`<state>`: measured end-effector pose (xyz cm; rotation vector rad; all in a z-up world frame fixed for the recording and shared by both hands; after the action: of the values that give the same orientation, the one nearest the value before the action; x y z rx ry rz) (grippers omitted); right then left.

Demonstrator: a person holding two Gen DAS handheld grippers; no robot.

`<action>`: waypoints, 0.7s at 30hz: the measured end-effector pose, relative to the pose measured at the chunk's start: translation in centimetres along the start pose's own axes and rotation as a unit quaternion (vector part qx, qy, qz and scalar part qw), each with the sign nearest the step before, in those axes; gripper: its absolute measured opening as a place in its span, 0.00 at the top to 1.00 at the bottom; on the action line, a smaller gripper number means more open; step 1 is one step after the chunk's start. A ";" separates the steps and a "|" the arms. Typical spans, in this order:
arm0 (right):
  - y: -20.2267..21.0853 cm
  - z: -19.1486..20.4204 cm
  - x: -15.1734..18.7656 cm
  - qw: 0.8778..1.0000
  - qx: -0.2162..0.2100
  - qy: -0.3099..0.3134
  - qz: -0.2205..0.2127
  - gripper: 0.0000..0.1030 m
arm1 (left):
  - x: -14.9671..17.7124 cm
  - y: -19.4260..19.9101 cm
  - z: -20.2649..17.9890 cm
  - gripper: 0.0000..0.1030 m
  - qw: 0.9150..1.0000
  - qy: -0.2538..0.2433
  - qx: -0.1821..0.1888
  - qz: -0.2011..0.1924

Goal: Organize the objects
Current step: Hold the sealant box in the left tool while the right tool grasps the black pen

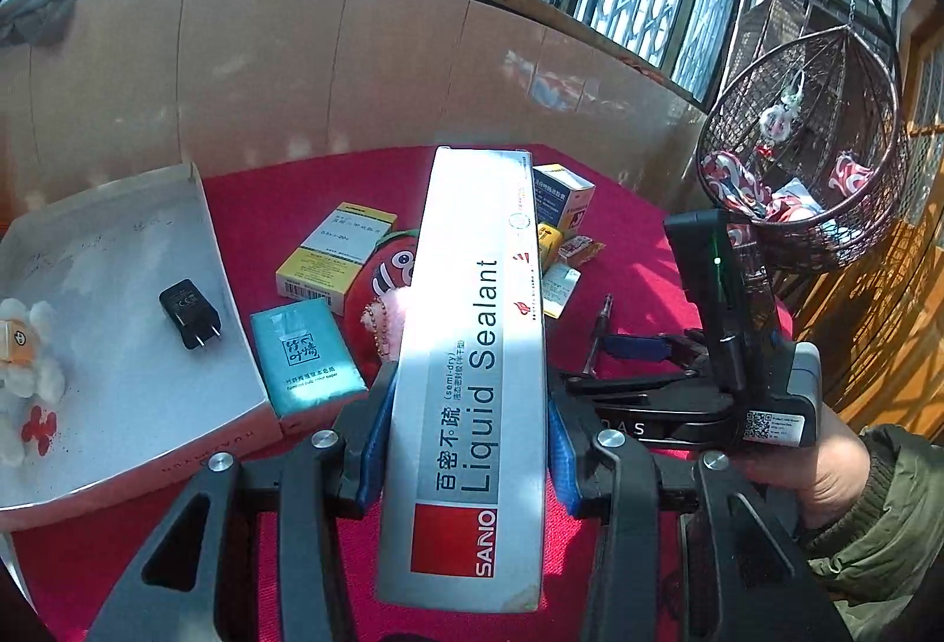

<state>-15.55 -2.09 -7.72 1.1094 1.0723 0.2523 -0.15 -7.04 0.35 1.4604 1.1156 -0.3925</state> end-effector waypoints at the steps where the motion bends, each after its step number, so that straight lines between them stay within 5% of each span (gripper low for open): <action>1: 0.1 0.7 0.4 1.000 -0.005 0.026 -0.001 0.20 | 0.0 0.1 0.2 0.57 1.000 0.003 0.000 -0.001; 5: 1.2 1.2 2.5 0.995 -0.013 0.095 0.001 0.30 | 0.2 0.3 1.1 0.57 1.000 0.017 0.000 -0.002; 13: 2.4 -6.2 3.1 0.999 0.025 0.029 0.018 0.30 | 0.1 0.2 1.1 0.57 1.000 0.023 0.001 -0.007; 17: 1.8 -4.5 2.2 1.000 0.000 0.021 0.009 0.30 | 0.2 0.4 0.8 0.57 1.000 0.018 -0.003 -0.008; 21: 0.1 -3.0 0.8 0.999 0.026 0.029 0.000 0.30 | 0.1 0.6 1.0 0.57 1.000 0.020 -0.011 -0.009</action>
<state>-17.46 0.26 -8.24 1.1551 1.1352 0.2598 0.75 -7.80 0.34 1.4455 1.1626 -0.3648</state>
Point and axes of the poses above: each gripper's, at about its wrist camera, not at the fingertips, and y roughly against the way its jaws point, z to its left, x to its underside, the point moved 10 cm from there along -y, roughly the way its jaws point, and after that the axes turned 2 degrees about x, right-handed, at the moved point
